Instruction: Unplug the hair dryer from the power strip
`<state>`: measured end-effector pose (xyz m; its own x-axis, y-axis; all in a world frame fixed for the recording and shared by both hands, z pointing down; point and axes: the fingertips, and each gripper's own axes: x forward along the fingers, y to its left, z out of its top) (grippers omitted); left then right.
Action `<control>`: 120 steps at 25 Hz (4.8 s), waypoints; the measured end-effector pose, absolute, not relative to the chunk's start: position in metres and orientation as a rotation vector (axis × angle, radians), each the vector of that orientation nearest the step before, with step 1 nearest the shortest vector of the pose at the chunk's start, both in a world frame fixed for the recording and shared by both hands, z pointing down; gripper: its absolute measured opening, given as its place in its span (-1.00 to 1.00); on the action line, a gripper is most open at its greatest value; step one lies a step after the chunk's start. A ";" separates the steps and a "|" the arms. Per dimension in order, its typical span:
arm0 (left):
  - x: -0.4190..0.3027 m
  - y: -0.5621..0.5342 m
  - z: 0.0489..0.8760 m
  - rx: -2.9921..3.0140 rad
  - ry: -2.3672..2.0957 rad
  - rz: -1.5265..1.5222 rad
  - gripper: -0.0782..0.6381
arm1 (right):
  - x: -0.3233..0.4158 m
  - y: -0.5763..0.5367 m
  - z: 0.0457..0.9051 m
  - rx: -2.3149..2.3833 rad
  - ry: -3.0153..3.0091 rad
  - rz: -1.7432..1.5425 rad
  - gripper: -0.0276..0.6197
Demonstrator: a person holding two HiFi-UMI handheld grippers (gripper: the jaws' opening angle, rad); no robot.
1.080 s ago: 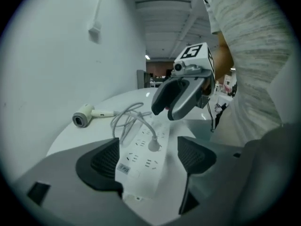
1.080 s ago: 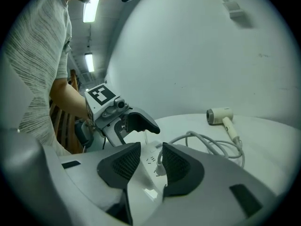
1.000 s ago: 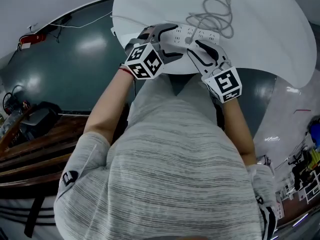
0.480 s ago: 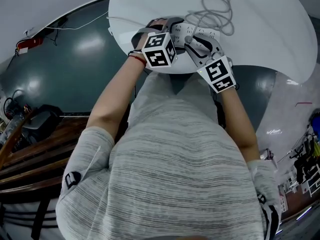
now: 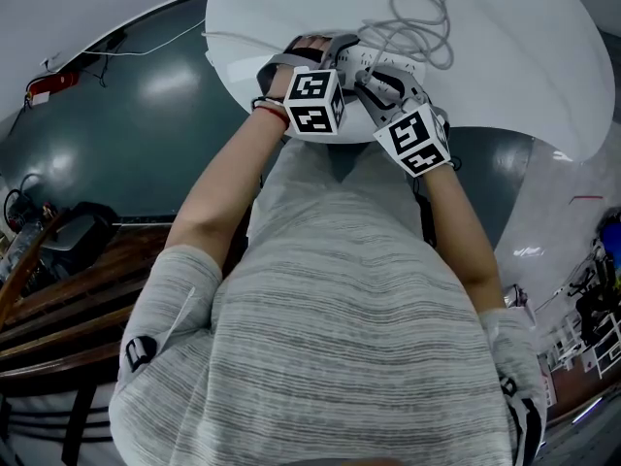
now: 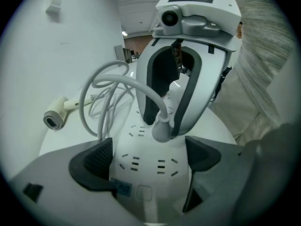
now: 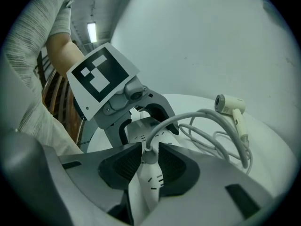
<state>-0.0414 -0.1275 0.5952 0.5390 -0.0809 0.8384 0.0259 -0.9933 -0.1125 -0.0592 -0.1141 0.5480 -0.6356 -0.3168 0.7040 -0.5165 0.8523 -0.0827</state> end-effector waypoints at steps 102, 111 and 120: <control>-0.069 -0.087 0.451 -3.241 1.060 -0.685 -0.74 | 0.008 -0.173 0.555 0.802 -2.111 0.265 -0.74; -0.054 -0.080 0.449 -3.193 1.195 -0.682 -0.74 | 0.032 -0.167 0.531 0.860 -2.187 0.345 -0.70; -0.035 -0.077 0.425 -3.115 1.377 -0.553 -0.74 | 0.041 -0.131 0.465 0.795 -2.441 0.420 -0.70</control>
